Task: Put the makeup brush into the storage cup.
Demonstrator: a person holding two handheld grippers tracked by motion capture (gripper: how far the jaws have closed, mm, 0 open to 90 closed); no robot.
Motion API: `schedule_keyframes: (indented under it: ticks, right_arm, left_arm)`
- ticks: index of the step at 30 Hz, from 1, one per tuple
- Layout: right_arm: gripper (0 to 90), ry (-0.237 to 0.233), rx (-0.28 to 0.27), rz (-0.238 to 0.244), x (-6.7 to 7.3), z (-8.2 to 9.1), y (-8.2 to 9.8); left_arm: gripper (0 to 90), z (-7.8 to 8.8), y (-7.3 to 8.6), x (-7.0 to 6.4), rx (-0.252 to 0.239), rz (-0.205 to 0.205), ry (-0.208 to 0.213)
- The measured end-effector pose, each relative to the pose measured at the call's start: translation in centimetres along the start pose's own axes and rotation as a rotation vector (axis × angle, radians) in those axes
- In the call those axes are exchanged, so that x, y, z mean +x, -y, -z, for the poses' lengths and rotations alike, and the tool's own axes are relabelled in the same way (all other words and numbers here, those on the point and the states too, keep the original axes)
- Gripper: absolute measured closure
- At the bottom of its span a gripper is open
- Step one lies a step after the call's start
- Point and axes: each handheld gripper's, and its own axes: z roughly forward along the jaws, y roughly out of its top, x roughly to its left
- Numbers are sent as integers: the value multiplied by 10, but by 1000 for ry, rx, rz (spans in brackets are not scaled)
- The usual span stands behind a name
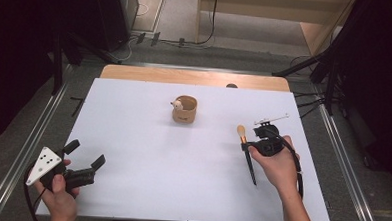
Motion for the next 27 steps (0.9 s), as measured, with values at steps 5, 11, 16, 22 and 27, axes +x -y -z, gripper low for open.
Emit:
schedule_keyframes:
  ticks: [5,11,16,22,27]
  right_arm:
    - [800,-81,-77,3,6,7,-1]
    - [799,-87,-189,35,18,16,-5]
    - [799,-97,-254,61,24,21,-8]
    - [798,-125,-383,83,29,27,-11]
    - [798,-117,-496,113,32,28,-13]
  left_arm:
    - [0,0,0,0,0,1,-1]
    - [0,0,0,1,-3,4,-1]
    - [0,1,0,2,-5,7,-2]
    - [0,2,-1,2,-11,9,-3]
    - [0,2,-1,3,-13,7,-3]
